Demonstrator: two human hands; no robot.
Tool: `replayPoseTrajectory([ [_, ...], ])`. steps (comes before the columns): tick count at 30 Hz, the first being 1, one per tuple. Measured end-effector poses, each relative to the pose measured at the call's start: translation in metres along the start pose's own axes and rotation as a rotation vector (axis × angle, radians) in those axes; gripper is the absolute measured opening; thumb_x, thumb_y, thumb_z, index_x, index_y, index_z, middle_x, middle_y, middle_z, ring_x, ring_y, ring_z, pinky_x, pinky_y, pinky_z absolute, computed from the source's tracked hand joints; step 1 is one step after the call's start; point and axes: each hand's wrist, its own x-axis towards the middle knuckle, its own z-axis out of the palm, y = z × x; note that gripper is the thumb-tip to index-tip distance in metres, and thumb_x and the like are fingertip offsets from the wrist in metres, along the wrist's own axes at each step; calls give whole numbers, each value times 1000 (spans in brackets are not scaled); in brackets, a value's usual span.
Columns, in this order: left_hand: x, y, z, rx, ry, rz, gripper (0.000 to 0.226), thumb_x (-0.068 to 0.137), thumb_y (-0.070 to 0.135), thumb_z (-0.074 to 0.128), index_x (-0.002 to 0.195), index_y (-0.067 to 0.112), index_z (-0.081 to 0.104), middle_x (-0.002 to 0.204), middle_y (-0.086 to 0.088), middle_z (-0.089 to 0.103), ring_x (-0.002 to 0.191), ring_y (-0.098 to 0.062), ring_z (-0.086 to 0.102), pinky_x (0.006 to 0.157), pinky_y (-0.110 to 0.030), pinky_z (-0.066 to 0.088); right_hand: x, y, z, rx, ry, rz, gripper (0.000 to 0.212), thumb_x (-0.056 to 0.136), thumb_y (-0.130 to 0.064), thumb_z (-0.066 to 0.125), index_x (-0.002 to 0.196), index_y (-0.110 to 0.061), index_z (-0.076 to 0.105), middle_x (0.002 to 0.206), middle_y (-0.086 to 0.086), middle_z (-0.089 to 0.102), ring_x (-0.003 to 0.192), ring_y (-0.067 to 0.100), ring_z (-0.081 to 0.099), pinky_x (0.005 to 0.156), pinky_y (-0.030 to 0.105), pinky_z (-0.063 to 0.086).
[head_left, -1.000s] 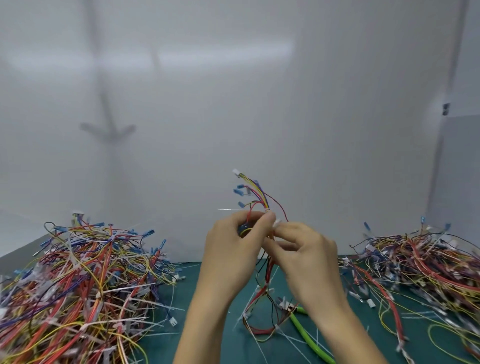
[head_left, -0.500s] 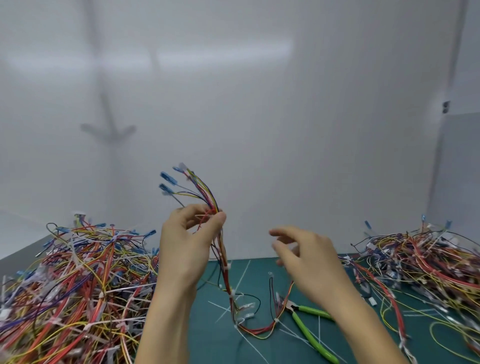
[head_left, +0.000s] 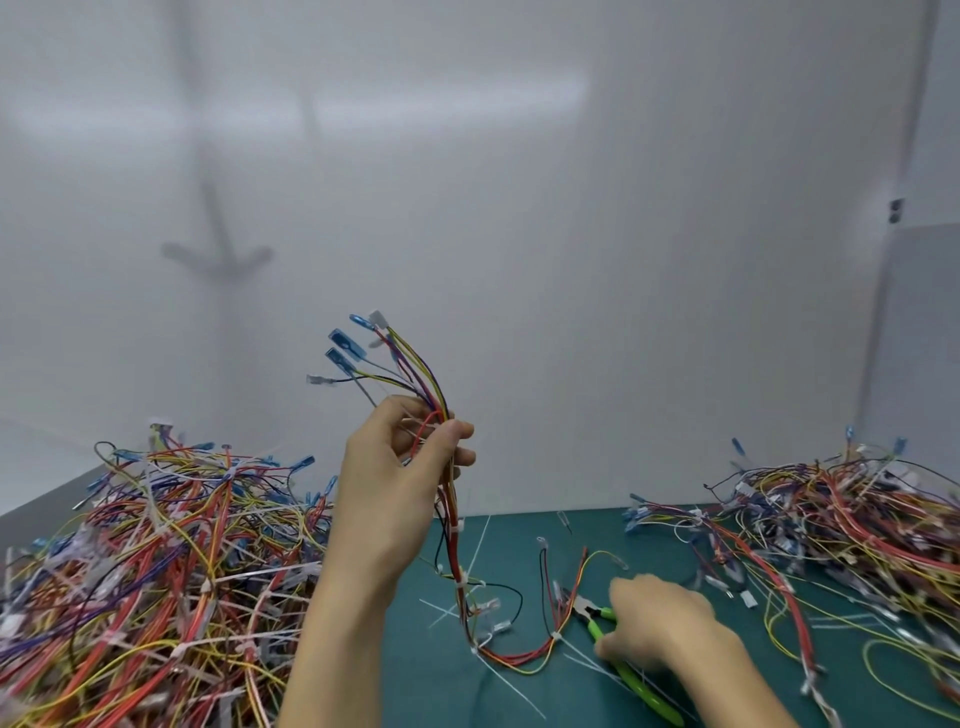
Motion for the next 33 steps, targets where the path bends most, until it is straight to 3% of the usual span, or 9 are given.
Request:
replayPoseTrajectory([
  [6, -2, 4, 4, -24, -32, -21, 4, 94, 8, 62, 96, 11, 64, 83, 3, 75, 70, -11, 71, 61, -17, 55, 6, 1, 6, 2, 47, 10, 45, 88, -46, 61, 123, -19, 54, 130, 4, 53, 118, 26, 56, 89, 36, 43],
  [10, -4, 6, 9, -53, -59, -34, 3, 92, 7, 63, 94, 8, 64, 83, -3, 74, 69, -13, 71, 60, -17, 55, 7, -1, 7, 0, 105, -7, 27, 85, -38, 63, 98, -19, 48, 114, 3, 56, 106, 25, 58, 77, 33, 41],
  [16, -6, 7, 16, -112, -113, -61, 7, 90, 6, 67, 96, 3, 67, 81, -5, 74, 71, -15, 72, 63, -20, 57, 5, 0, 8, 47, 155, -18, 29, 80, -38, 63, 79, -22, 39, 85, -4, 45, 88, 23, 52, 69, 31, 40],
  [24, -6, 7, 17, -157, -144, -117, 11, 90, 5, 67, 99, 8, 70, 80, -5, 74, 69, -12, 70, 64, -20, 57, 8, 0, 6, 117, 269, 27, 34, 84, -51, 56, 94, -21, 44, 117, 5, 53, 112, 31, 52, 81, 36, 38],
  [33, -5, 6, 15, -161, -156, -109, 11, 90, 3, 66, 100, 6, 69, 77, -4, 73, 67, -11, 68, 62, -20, 56, 5, -1, -3, 256, 405, 99, 35, 90, -55, 45, 86, -20, 46, 110, 6, 53, 99, 30, 57, 77, 38, 39],
])
